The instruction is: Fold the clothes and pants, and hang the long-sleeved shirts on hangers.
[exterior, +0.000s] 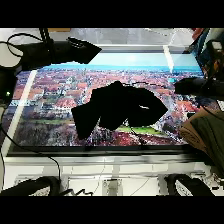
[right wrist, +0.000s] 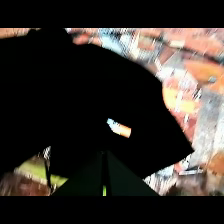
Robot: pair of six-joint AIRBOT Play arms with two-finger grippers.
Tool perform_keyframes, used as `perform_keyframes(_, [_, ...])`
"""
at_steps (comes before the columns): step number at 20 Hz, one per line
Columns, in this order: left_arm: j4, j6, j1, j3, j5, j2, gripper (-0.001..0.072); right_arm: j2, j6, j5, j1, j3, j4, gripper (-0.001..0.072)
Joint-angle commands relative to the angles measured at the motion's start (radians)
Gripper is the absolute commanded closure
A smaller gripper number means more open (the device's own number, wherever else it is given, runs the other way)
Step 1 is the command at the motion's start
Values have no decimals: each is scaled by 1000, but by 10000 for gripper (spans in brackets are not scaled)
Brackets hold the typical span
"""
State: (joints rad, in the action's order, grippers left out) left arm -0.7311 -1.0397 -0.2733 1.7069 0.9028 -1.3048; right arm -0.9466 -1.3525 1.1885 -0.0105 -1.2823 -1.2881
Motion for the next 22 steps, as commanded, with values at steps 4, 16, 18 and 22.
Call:
perform_keyframes(4, [0, 0, 10, 1, 18, 13, 289, 51, 182, 189, 1, 157, 220, 689])
perform_keyframes(16, [-1, -18, 328, 0, 320, 198, 288, 94, 280, -300, 239, 686, 660, 674])
perform_keyframes(18, [-1, -19, 375, 0, 417, 230, 288, 50, 280, -470, 376, 682, 538, 689])
perform_keyframes(22, [-1, -19, 401, 0, 521, 258, 289, -172, 236, -546, 613, 567, 183, 689])
